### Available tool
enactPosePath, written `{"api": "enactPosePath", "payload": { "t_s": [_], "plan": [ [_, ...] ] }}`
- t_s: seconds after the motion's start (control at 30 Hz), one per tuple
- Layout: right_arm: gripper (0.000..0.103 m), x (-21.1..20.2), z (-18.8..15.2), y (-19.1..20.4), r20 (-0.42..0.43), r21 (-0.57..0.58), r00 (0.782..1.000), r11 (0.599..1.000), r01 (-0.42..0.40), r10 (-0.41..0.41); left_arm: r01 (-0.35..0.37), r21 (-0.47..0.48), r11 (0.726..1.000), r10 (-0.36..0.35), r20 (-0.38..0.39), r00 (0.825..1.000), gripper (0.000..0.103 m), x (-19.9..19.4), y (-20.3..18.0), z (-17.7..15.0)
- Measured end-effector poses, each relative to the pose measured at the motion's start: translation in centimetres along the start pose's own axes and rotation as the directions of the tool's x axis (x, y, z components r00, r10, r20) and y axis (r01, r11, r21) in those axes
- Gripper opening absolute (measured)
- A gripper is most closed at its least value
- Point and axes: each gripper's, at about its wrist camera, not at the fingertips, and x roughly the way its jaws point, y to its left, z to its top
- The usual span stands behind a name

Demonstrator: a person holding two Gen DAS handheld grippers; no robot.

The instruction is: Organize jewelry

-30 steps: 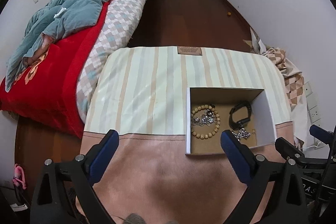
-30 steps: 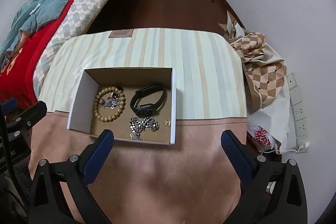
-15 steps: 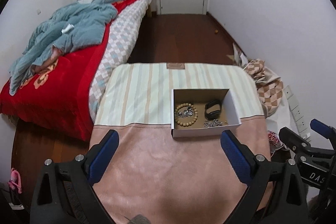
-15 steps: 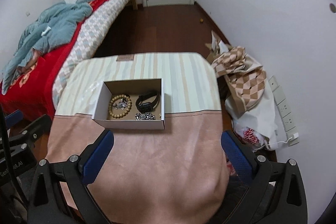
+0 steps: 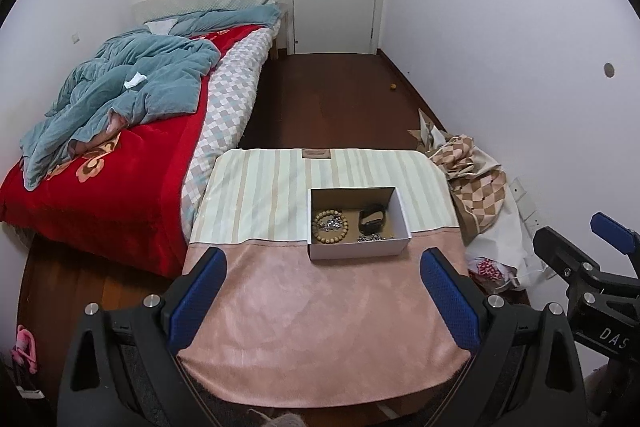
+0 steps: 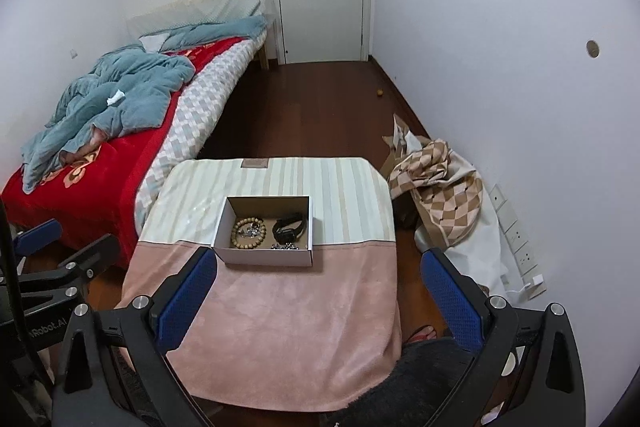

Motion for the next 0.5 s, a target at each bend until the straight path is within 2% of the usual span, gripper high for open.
{"api": "enactPosePath", "payload": {
  "t_s": [0.27,0.5],
  "plan": [
    [0.103,-3.1,0.1,-0.2,0.003,-0.005,1.0,1.0,-0.015,0.015,-0.011,-0.014,1.0,0.011,0.003,1.0,0.099,-1.9,0.0,0.1],
    [0.103,-1.9,0.9,-0.2,-0.015,-0.009,1.0,1.0,-0.003,0.002,-0.033,-0.024,0.999,0.033,-0.005,0.999,0.099,-1.0,0.1,0.9]
  ]
}}
